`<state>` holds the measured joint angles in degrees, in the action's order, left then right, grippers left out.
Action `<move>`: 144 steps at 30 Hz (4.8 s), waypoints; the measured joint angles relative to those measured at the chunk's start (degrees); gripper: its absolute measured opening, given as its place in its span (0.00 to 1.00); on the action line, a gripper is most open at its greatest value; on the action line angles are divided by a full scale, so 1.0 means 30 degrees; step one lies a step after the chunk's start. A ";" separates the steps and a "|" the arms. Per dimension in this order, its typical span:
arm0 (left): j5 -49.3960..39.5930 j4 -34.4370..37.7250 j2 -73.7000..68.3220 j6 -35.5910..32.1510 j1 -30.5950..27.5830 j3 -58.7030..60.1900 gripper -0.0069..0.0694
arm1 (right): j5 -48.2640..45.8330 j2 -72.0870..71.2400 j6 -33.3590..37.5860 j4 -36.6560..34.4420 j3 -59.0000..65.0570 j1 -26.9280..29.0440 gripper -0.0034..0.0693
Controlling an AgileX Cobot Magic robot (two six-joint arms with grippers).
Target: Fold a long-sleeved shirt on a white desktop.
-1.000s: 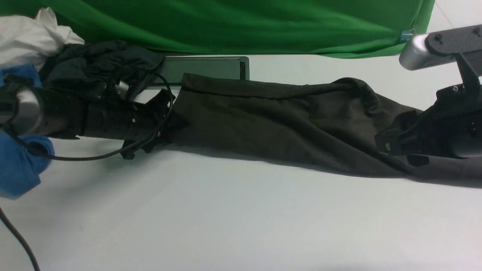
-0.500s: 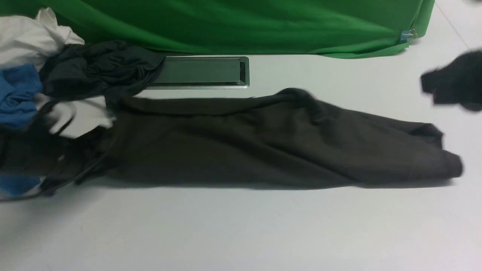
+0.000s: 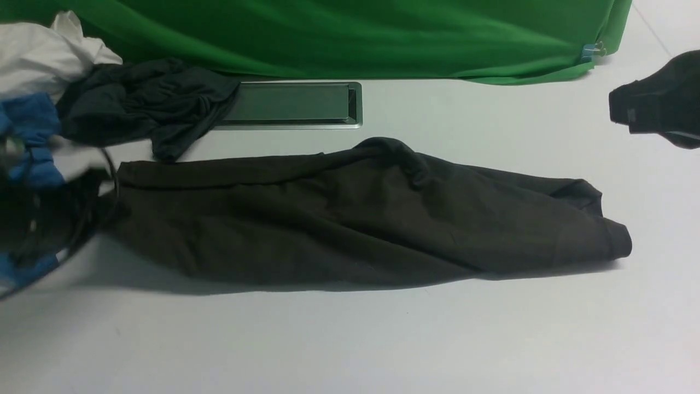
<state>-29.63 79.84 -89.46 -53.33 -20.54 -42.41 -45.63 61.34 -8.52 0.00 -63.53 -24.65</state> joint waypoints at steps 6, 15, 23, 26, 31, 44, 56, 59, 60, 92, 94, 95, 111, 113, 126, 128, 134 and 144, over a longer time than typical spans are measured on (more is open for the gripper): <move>-0.0308 0.3258 -0.0364 -0.1220 0.6068 -0.5417 0.20 | 0.0054 0.0000 0.0000 -0.0140 0.0000 0.0000 0.07; 0.1784 0.1762 -0.7864 -0.1248 1.8061 -1.6920 0.20 | -0.0005 -0.0124 0.0060 -0.1872 0.0000 0.0000 0.08; 0.0950 -0.6010 -1.6696 0.5339 2.2569 -2.4750 0.26 | -0.1019 -0.0681 0.0832 -0.2000 0.0000 0.0000 0.10; 0.0911 -0.7588 -1.7283 0.6775 2.2609 -2.5457 0.36 | -0.1135 -0.0746 0.1049 -0.2000 0.0000 0.0000 0.11; 0.0577 -0.9202 -1.6474 0.7287 2.2517 -2.5746 0.61 | -0.0916 -0.0746 0.1049 -0.1983 0.0000 0.0000 0.13; -0.9843 -2.6615 -1.2812 1.7777 2.0727 -2.5986 1.00 | 0.1310 -0.0746 0.1152 -0.1962 0.0000 0.0000 0.32; -0.8710 -1.7829 -1.4161 1.7777 1.6681 -2.1504 1.00 | 0.1322 0.0558 0.1730 -0.1407 0.0022 0.0000 0.42; -0.8330 -1.6449 -1.4140 1.6433 1.6356 -2.0976 0.98 | 0.1302 0.1198 0.2035 -0.1361 0.0022 0.0000 0.42; -0.8312 -1.6403 -1.4118 1.6433 1.6333 -2.0953 0.97 | 0.1302 0.1286 0.2035 -0.1343 0.0022 0.0000 0.42; -0.7774 -1.7535 -0.7025 0.9299 0.5207 -0.8790 0.18 | 0.2243 1.1213 0.8708 -0.5521 -0.4993 -0.2550 0.44; -0.7724 -1.7492 -0.7025 0.9175 0.5099 -0.8794 0.18 | 0.2243 1.2491 0.9032 -0.5570 -0.5920 -0.2753 0.44; -0.7613 -1.7479 -0.7025 0.8997 0.5079 -0.8794 0.18 | 0.2243 1.4036 0.9156 -0.5599 -0.7177 -0.2899 0.44; -0.7287 -1.7364 -0.7025 0.8463 0.5079 -0.8786 0.18 | 0.2240 2.0745 1.0067 -0.4129 -1.1440 -0.3229 0.44; -0.7239 -1.7305 -0.7025 0.8345 0.5079 -0.8768 0.18 | 0.2705 2.0980 1.0111 -0.3107 -1.1440 -0.3229 0.43; -0.7158 -1.7237 -0.7011 0.8228 0.5075 -0.8764 0.18 | 0.2878 2.0846 1.0434 -0.1512 -1.1440 -0.2856 0.07; -0.7158 -1.7237 -0.7011 0.8223 0.5075 -0.8764 0.18 | 0.2755 2.0666 1.0433 -0.1512 -1.1440 -0.2641 0.07; -0.7150 -1.7237 -0.7011 0.8204 0.5075 -0.8764 0.18 | 0.2045 1.9544 1.0455 -0.1533 -1.1475 -0.0693 0.07; -0.7150 -1.7256 -0.7011 0.8204 0.5075 -0.8764 0.18 | 0.2132 2.0043 0.9714 -0.1436 -1.1519 0.2386 0.14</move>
<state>-51.08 28.08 -110.50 -28.72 -5.31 -68.70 -39.24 121.47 20.62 -4.31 -98.09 -17.49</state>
